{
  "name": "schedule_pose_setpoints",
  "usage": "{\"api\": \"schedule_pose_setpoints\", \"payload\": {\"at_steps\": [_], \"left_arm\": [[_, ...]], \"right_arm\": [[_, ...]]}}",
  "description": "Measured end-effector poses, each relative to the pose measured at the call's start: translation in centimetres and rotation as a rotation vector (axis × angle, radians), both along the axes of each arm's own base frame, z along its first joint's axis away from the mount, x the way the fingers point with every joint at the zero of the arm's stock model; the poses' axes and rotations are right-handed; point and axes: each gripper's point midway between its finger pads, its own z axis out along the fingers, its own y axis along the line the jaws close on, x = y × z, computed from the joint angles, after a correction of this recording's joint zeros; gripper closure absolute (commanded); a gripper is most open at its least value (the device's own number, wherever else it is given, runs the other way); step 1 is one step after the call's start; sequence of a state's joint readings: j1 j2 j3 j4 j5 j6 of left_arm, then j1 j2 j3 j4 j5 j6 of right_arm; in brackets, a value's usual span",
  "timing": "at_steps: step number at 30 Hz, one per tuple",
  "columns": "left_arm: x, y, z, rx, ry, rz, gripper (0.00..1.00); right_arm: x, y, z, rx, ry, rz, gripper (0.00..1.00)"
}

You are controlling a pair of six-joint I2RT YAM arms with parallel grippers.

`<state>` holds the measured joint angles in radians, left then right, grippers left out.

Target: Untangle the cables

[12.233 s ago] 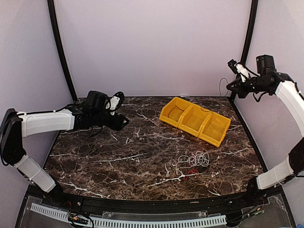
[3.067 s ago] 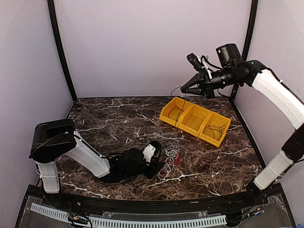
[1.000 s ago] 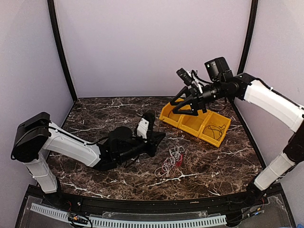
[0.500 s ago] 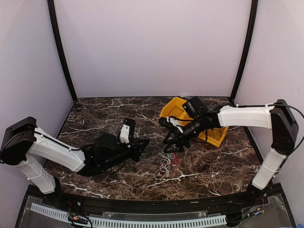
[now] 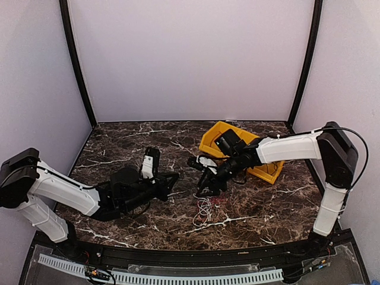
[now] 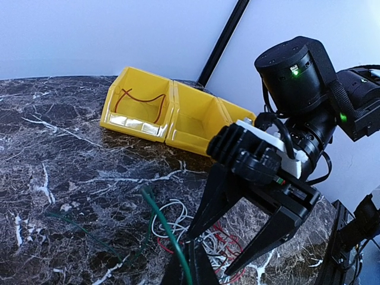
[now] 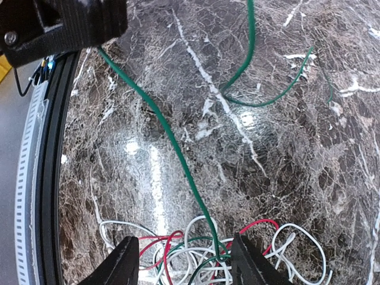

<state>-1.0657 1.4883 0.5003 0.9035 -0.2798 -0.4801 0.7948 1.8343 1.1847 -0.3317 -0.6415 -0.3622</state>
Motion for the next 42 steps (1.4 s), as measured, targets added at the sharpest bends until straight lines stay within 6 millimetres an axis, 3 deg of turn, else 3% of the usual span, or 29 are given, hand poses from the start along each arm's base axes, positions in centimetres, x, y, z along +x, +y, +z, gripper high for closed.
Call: {"api": "schedule_pose_setpoints", "payload": {"at_steps": [6,9,12,17,21,29,33,37,42], "left_arm": [[0.0,0.3,-0.4,0.005,0.009,0.004,1.0],[0.0,0.3,-0.5,0.002,0.013,0.005,1.0],[0.0,0.4,-0.5,0.0,0.016,0.007,1.0],[0.1,0.4,-0.5,-0.002,0.019,0.01,1.0],[0.0,0.6,-0.6,0.0,0.021,0.01,1.0],[-0.1,1.4,-0.2,-0.006,0.012,0.028,1.0],[0.0,1.9,0.2,-0.001,0.006,0.044,1.0],[0.1,3.0,2.3,0.027,-0.04,0.072,1.0],[0.5,4.9,10.0,0.026,-0.198,0.138,1.0]], "right_arm": [[-0.7,0.7,2.3,0.046,0.0,0.088,0.52],[-0.5,1.1,3.8,0.072,-0.027,0.119,0.47],[0.4,1.1,3.9,0.055,-0.068,0.086,0.46],[1.9,1.1,2.5,0.006,-0.096,0.023,0.5],[2.2,1.2,0.2,-0.035,-0.059,0.004,0.63],[-0.3,1.2,-3.0,-0.078,0.03,0.057,0.9],[-1.6,0.6,-4.3,-0.099,0.065,0.074,0.92],[-2.2,0.2,-5.1,-0.101,0.079,0.078,0.91],[-2.7,0.0,-5.8,-0.093,0.088,0.083,0.86]]}}
